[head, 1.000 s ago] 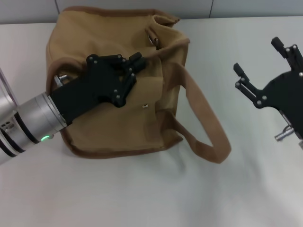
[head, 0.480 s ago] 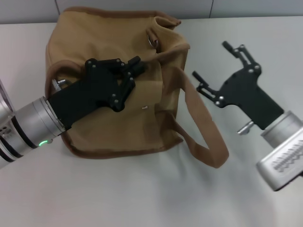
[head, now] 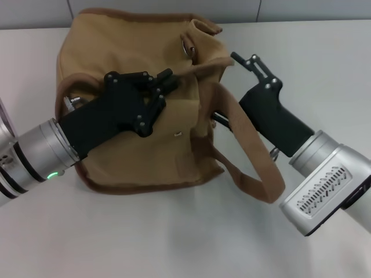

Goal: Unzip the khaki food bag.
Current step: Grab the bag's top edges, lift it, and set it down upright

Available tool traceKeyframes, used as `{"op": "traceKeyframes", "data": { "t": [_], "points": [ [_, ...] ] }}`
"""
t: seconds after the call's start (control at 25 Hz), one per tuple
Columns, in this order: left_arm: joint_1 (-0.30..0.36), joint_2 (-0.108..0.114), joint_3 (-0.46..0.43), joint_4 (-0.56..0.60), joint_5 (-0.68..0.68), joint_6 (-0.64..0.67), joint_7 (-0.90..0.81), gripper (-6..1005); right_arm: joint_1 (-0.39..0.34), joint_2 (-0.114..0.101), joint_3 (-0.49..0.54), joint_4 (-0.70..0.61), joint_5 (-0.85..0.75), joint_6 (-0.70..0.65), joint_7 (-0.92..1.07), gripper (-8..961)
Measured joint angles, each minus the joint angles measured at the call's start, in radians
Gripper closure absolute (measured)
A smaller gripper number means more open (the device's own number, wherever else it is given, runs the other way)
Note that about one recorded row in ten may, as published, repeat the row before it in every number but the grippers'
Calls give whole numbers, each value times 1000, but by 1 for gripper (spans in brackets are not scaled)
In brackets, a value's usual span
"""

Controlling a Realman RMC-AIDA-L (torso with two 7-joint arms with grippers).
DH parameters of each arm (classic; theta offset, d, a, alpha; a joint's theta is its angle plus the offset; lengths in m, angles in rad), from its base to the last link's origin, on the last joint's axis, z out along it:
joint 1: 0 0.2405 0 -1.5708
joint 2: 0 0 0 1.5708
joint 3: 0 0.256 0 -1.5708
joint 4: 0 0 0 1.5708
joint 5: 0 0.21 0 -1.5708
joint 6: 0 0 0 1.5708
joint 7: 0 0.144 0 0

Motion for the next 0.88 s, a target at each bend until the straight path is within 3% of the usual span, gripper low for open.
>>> {"op": "traceKeyframes", "data": {
  "t": [0.32,0.72,0.8,0.88],
  "points": [
    [6,0,1,0,0,3,7,949,-5,0,141,25,-118,22,-3,187],
    [14,0,1,0,0,32,2,949,9,0,175,65,-123,63,6,219],
    [14,0,1,0,1,37,1,949,17,0,197,88,-124,87,7,444],
    [14,0,1,0,1,44,0,949,20,0,208,99,-124,98,8,506]
  ]
}}
